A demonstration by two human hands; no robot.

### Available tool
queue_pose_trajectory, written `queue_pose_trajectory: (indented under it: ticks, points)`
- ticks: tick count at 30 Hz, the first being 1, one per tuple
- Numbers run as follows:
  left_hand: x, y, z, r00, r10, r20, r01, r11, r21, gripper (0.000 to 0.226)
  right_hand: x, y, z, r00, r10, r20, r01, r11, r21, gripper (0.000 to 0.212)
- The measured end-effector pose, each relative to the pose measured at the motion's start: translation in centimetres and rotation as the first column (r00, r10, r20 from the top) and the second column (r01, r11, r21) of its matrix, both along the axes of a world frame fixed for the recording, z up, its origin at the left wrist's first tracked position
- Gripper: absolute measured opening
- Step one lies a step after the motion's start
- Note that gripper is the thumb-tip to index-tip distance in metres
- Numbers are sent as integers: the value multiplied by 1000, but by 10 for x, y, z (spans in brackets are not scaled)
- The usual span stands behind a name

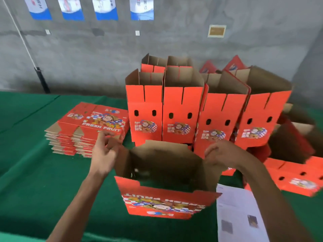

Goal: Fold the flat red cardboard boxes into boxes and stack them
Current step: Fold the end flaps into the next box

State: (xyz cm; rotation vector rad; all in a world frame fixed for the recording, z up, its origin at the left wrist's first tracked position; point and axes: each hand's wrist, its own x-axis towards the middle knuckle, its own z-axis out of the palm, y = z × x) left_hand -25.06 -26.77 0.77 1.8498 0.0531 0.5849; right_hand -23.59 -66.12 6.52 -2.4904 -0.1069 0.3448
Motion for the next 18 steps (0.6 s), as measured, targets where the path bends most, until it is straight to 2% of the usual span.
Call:
queue_pose_trajectory:
  ticks: [3, 7, 10, 12, 14, 15, 17, 18]
  points:
    - [5, -35, -21, 998, -46, -30, 45, 999, -14, 39, -15, -38, -19, 998, -65, -13, 65, 998, 16, 20]
    - [10, -66, -40, 996, -91, -4, 91, 995, -28, 28, -38, -76, -37, 979, -197, -46, 202, 950, 240, 50]
    - [14, -69, -54, 995, -100, -22, 98, 993, -62, 36, -50, -89, -67, 942, -319, 103, 272, 907, 322, 60]
    - [19, -68, -59, 996, -83, -22, 83, 996, 26, 37, -56, -88, -86, 888, -401, 224, 305, 880, 365, 48]
    - [24, -65, -60, 996, -74, 53, 58, 966, 252, 33, -60, -86, -100, 823, -429, 371, 343, 897, 278, 36]
    - [26, -64, -59, 992, -71, 105, 27, 926, 377, 28, -61, -85, -104, 789, -394, 472, 365, 918, 156, 34]
    - [26, -63, -57, 976, -122, 181, -1, 827, 562, 20, -59, -80, -109, 718, -207, 664, 354, 931, -93, 36]
    - [22, -63, -56, 960, -190, 207, 27, 795, 607, 20, -57, -78, -111, 694, -67, 717, 301, 931, -204, 36]
